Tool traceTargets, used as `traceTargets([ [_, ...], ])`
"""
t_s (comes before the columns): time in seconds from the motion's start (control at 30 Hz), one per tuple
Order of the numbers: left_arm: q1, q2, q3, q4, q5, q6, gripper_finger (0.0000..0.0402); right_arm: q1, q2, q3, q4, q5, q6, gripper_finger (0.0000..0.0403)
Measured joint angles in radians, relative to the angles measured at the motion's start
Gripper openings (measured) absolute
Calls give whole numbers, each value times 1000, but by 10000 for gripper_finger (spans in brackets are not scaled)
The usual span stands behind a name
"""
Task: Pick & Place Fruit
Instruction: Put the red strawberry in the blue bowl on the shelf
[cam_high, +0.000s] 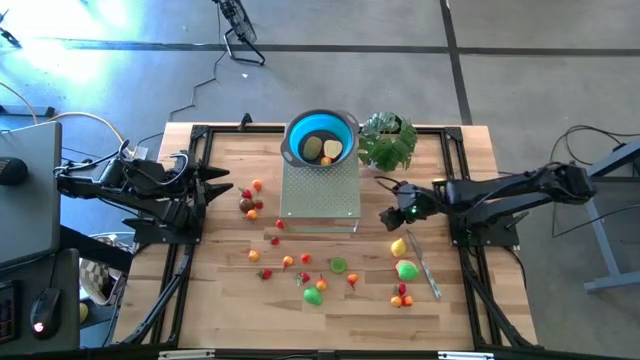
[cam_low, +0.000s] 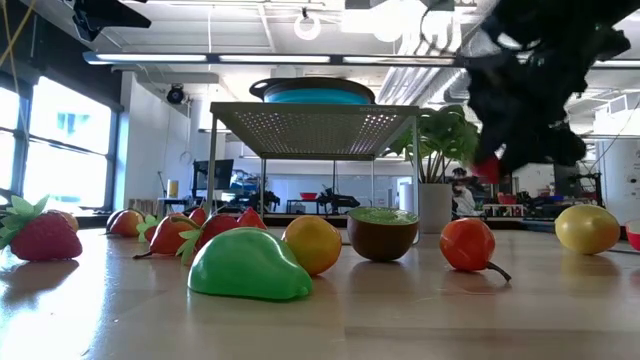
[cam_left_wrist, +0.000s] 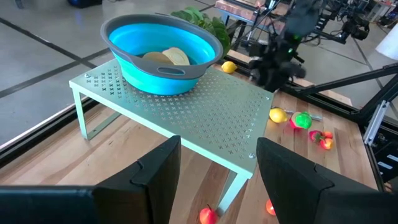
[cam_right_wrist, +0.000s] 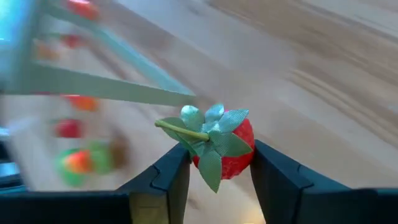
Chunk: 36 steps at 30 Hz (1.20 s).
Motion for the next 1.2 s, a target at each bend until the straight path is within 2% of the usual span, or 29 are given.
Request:
traceTargets([
  [0.17, 0, 0, 0, 0, 0, 0, 205, 24, -68, 0, 183, 9, -16, 141],
  [0.33, 0, 0, 0, 0, 0, 0, 205, 34, -82, 2, 429, 32, -81, 140],
  [0.4, 0, 0, 0, 0, 0, 0, 205, 33, -82, 17, 476, 58, -110, 139],
  [0.7, 0, 0, 0, 0, 0, 2, 205, 24, -23, 206, 485, 249, -335, 138],
  [1.0, 0, 0, 0, 0, 0, 3, 205, -38, 164, 435, 476, 292, -553, 138],
  [1.2, 0, 0, 0, 0, 0, 5, 205, -104, 306, 553, 461, 291, -605, 137],
])
